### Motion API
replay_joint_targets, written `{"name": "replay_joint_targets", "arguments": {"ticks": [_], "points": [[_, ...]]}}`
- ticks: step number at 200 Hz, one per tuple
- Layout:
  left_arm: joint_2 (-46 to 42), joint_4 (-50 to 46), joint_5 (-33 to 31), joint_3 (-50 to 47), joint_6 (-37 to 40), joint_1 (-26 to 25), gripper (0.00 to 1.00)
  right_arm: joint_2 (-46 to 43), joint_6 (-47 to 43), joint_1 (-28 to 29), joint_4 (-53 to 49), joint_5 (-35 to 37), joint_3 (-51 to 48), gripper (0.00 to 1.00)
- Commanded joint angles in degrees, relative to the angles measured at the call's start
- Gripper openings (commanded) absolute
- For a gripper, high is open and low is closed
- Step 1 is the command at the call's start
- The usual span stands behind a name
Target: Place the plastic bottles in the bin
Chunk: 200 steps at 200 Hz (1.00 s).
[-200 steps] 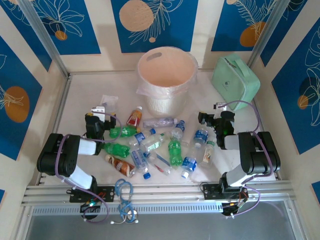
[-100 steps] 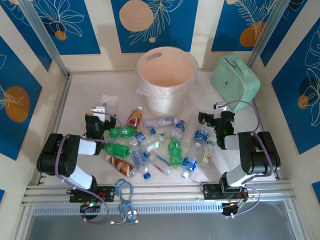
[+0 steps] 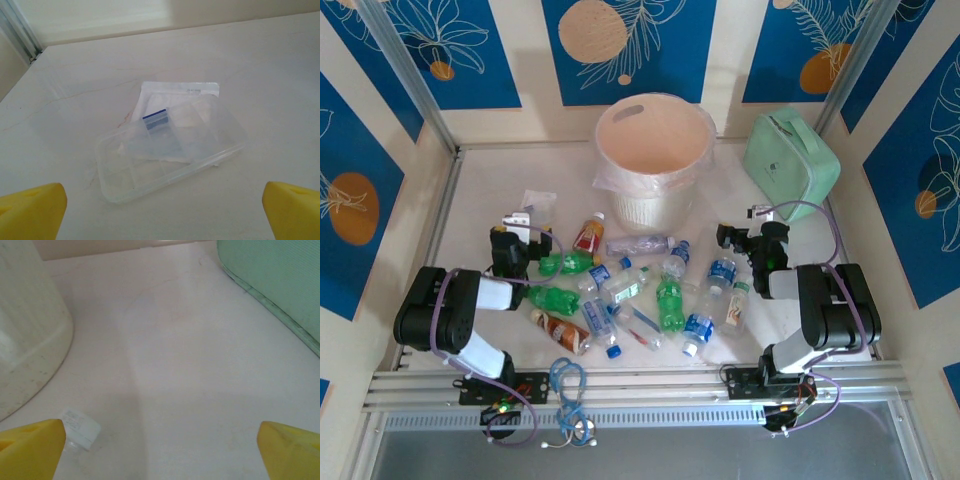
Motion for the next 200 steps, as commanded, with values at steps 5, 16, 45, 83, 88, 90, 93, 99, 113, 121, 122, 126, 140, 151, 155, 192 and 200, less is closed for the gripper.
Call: {"name": "replay_joint_targets", "arguments": {"ticks": [5, 16, 45, 83, 88, 90, 93, 99, 113, 121, 122, 126, 140, 151, 155, 192, 200], "points": [[-10.45, -15.31, -9.96, 4.91, -1.87, -0.87, 1.00, -13.40, 9.52, 2.60, -33.96, 17.67, 15.38, 0.99], [-16.23, -26.44, -20.37, 9.51, -9.05, -1.65, 1.00, -18.29, 22.86, 0.91, -58.34, 16.95, 26.99, 0.99], [-28.62, -58.05, -10.68, 22.43, -29.55, -2.24, 0.91, -26.90, 39.20, -2.95, -80.32, 9.64, 29.40, 0.99], [-32.26, -73.03, -0.69, 28.62, -37.48, -12.64, 0.83, -33.79, 39.90, 1.56, -107.32, 8.79, 37.59, 0.99], [-32.39, -74.17, -0.85, 29.09, -37.28, -14.91, 0.83, -33.34, 39.68, 3.19, -110.00, 9.01, 38.87, 0.99], [-32.47, -74.56, -0.96, 29.26, -37.18, -15.57, 0.83, -33.07, 39.58, 3.92, -111.17, 9.04, 39.40, 0.99], [-32.57, -75.02, -1.03, 29.40, -37.26, -17.15, 0.83, -32.50, 39.77, 4.83, -112.61, 9.23, 40.13, 0.99], [-32.66, -75.53, -1.10, 29.50, -37.25, -19.57, 0.83, -31.33, 39.99, 6.55, -116.12, 9.48, 41.52, 1.00], [-32.60, -76.32, -0.90, 30.10, -37.44, -23.96, 0.84, -27.68, 40.49, 9.64, -121.73, 9.31, 43.35, 0.96], [-32.42, -76.46, -0.37, 30.51, -37.68, -25.57, 0.84, -25.77, 41.66, 10.76, -123.85, 9.51, 43.46, 0.95], [-32.42, -76.50, -0.24, 30.54, -37.69, -25.65, 0.84, -25.54, 41.72, 10.86, -124.00, 9.46, 43.41, 0.95], [-32.26, -76.59, 0.03, 30.80, -37.75, -26.25, 0.84, -24.78, 42.07, 11.29, -124.42, 8.92, 43.17, 0.93], [-31.72, -77.00, 0.86, 31.89, -38.82, -27.19, 0.84, -22.68, 43.58, 13.46, -124.85, 6.07, 41.61, 0.87], [-31.49, -77.05, 1.54, 32.39, -39.68, -27.31, 0.84, -21.74, 46.21, 16.81, -125.95, 6.28, 40.55, 0.86], [-31.38, -76.88, 1.91, 32.49, -39.88, -27.31, 0.83, -21.55, 47.40, 18.05, -126.39, 6.59, 40.15, 0.86], [-30.46, -76.08, 2.60, 33.10, -40.34, -27.40, 0.84, -18.94, 49.22, 22.38, -121.58, 2.20, 32.92, 0.86], [-29.94, -75.95, 2.77, 33.44, -40.48, -27.40, 0.84, -18.19, 49.08, 22.39, -120.32, 1.49, 31.49, 0.86]]}}
